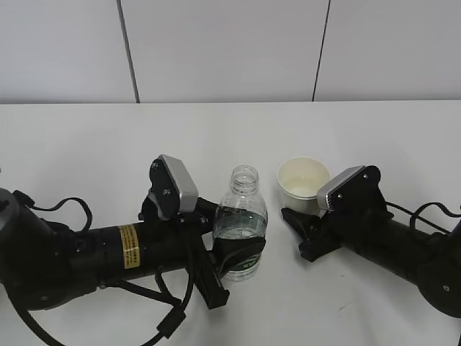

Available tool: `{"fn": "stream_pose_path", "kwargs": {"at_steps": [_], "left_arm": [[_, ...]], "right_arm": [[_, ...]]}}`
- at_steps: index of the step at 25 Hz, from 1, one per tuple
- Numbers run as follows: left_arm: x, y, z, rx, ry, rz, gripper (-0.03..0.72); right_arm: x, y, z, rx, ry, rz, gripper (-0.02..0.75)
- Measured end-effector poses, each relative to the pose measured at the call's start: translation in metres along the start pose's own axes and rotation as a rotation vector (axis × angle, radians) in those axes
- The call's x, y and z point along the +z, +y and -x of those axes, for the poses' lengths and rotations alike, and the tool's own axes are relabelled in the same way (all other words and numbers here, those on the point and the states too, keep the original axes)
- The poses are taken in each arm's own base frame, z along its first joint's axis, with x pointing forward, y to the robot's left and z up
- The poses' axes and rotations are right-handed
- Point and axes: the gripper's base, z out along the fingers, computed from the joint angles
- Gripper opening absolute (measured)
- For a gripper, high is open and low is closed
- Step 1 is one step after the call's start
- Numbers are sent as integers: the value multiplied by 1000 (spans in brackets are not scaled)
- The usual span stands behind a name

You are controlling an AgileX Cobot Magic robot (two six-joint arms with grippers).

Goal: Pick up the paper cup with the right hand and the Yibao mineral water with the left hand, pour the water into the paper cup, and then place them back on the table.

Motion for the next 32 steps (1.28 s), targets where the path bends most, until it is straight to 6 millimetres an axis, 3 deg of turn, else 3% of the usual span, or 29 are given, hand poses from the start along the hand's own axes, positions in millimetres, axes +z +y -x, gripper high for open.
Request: {"fn": "stream_pose_path", "kwargs": {"at_steps": [25, 32], "left_arm": [[0, 7, 1, -37, -14, 74, 347], [0, 7, 1, -36, -18, 74, 470]], "right_arm": [[1, -7, -10, 122, 12, -98, 565], [2, -6, -13, 124, 23, -96, 647]]}}
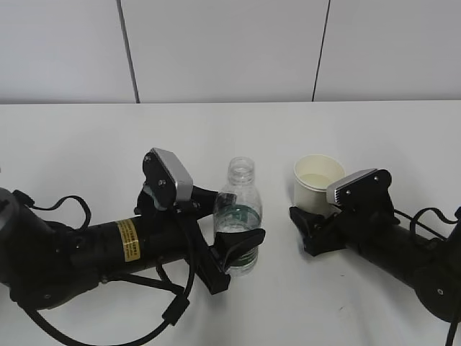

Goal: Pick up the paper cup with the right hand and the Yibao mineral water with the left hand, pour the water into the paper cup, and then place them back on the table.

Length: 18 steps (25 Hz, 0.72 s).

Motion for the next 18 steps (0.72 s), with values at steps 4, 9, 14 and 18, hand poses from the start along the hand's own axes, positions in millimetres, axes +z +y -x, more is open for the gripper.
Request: {"fn": "stream_pose_path", "kwargs": {"at_steps": [4, 9, 14, 18], "left_arm": [[0, 0, 2, 0, -14, -1, 503], [0, 0, 1, 1, -13, -7, 508], [-1, -3, -1, -36, -4, -17, 508], [-10, -6, -8, -71, 24, 5, 508]], "right_arm": [[0, 0, 0, 15, 0, 0, 650], [-7, 2, -5, 30, 25, 3, 651], [-24, 3, 1, 38, 32, -14, 650], [-37, 4, -1, 53, 59, -34, 647]]}}
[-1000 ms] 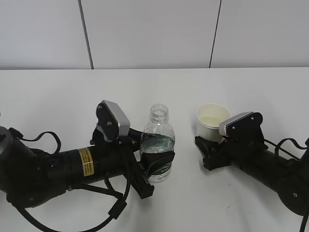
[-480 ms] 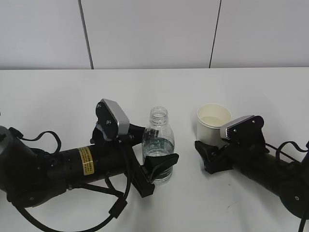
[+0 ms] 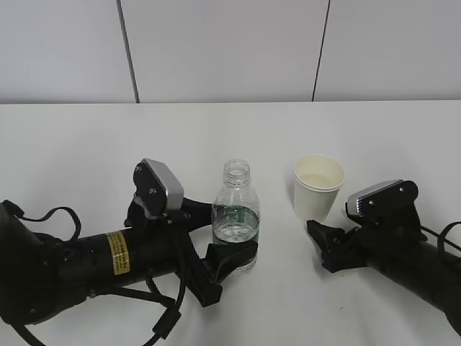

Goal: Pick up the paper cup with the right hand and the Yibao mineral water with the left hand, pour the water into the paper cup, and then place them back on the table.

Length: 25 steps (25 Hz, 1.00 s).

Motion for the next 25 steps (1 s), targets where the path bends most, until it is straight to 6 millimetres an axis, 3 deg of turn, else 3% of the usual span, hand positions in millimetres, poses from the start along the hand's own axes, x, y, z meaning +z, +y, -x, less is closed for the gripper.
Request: {"fn": "stream_pose_path", "kwargs": {"at_steps": [13, 25], "left_arm": [[-23, -6, -14, -59, 60, 66, 508], [-41, 26, -16, -95, 51, 188, 508]], "right_arm": [[-16, 4, -12, 12, 62, 2, 627], [-16, 1, -12, 25, 63, -30, 615]]}}
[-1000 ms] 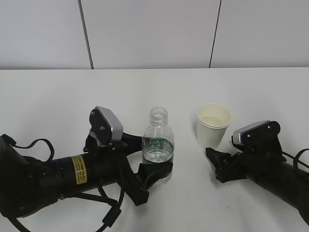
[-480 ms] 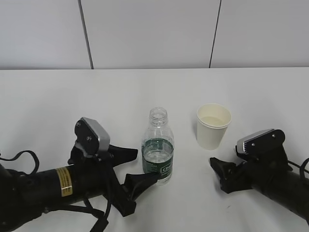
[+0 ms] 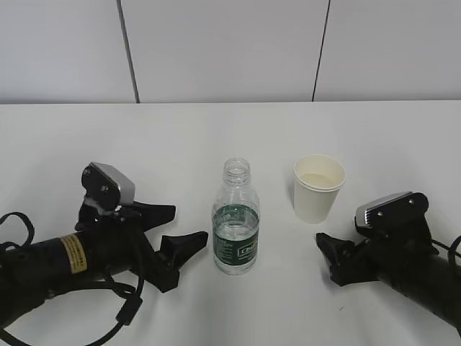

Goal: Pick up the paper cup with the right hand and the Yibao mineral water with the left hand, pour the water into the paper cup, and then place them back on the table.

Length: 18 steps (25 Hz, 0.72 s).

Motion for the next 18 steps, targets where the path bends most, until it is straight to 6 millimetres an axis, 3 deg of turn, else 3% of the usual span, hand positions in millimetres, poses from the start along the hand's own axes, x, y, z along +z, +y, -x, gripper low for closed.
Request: {"fn": "stream_pose_path", "kwargs": {"at_steps": [6, 18], "left_arm": [[-5, 15, 0, -13, -9, 58, 508], [-30, 73, -12, -65, 96, 439, 508]], "right_arm": [[0, -6, 0, 30, 2, -68, 614], [-6, -27, -3, 98, 16, -305, 607]]}}
